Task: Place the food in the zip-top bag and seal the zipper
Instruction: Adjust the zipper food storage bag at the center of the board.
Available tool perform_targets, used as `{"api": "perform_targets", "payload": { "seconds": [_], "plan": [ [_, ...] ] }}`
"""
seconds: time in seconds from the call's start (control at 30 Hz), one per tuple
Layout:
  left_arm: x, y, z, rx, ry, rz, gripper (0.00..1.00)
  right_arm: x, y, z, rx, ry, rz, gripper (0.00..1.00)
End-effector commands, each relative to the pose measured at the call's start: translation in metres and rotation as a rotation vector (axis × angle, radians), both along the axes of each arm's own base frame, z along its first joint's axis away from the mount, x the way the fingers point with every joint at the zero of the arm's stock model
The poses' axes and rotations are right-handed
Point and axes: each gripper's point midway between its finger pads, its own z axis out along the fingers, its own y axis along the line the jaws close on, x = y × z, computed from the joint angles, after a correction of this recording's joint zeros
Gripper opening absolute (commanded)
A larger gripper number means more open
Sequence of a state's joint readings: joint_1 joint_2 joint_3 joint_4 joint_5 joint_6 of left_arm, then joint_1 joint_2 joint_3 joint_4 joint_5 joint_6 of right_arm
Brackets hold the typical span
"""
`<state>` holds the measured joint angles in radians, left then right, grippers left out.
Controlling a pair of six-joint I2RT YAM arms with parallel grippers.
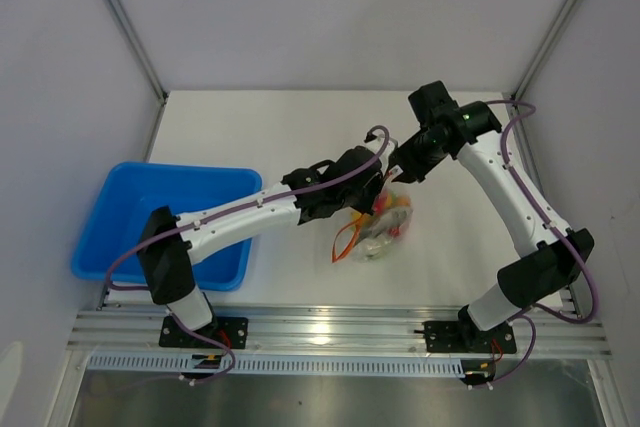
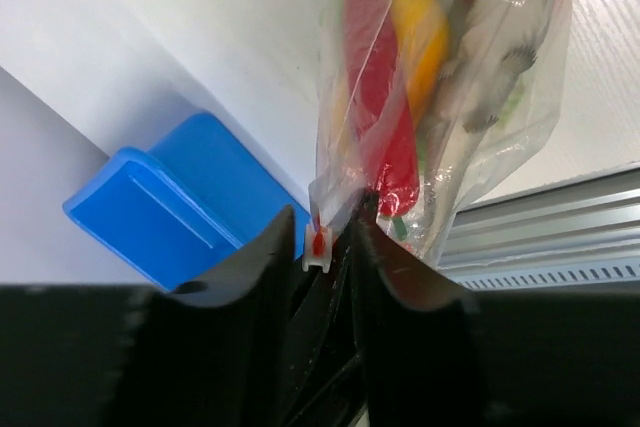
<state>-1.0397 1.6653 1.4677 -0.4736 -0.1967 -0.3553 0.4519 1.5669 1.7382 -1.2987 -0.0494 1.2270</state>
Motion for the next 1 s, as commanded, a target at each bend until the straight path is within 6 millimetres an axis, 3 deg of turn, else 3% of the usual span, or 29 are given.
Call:
{"api": "perform_targets", "payload": {
  "seconds": [0.0, 0.13, 0.33, 0.5, 0.53, 0.57, 0.63, 0.97],
  "plan": [
    [-0.010, 0.006, 0.025, -0.062, -0.004, -0.087, 0.01, 0.000, 0.003, 0.019, 0.038, -0.092, 0.099, 0.35],
    [-0.020, 0.004, 0.036, -0.140, 0.084, -0.212, 0.00, 0.009, 0.002, 0.033, 0.022, -0.201, 0.261, 0.43],
    [-0.018, 0.020, 0.048, -0.206, 0.143, -0.296, 0.01, 0.016, -0.007, 0.052, -0.044, -0.382, 0.496, 0.53],
    [-0.031, 0.025, 0.051, -0.281, 0.262, -0.451, 0.01, 0.001, -0.008, 0.062, -0.071, -0.608, 0.687, 0.58],
    [-0.034, 0.024, 0.051, -0.289, 0.280, -0.477, 0.00, -0.001, 0.006, 0.076, -0.010, -0.725, 0.748, 0.60],
    [-0.036, 0.027, 0.048, -0.290, 0.311, -0.494, 0.00, -0.014, 0.006, 0.071, 0.010, -0.751, 0.779, 0.62],
    [-0.046, 0.027, 0.051, -0.312, 0.334, -0.561, 0.01, -0.022, 0.015, 0.079, 0.061, -0.848, 0.844, 0.63],
    [-0.067, 0.036, 0.068, -0.342, 0.334, -0.643, 0.00, -0.040, 0.016, 0.076, 0.043, -1.012, 0.972, 0.63]
  ]
}}
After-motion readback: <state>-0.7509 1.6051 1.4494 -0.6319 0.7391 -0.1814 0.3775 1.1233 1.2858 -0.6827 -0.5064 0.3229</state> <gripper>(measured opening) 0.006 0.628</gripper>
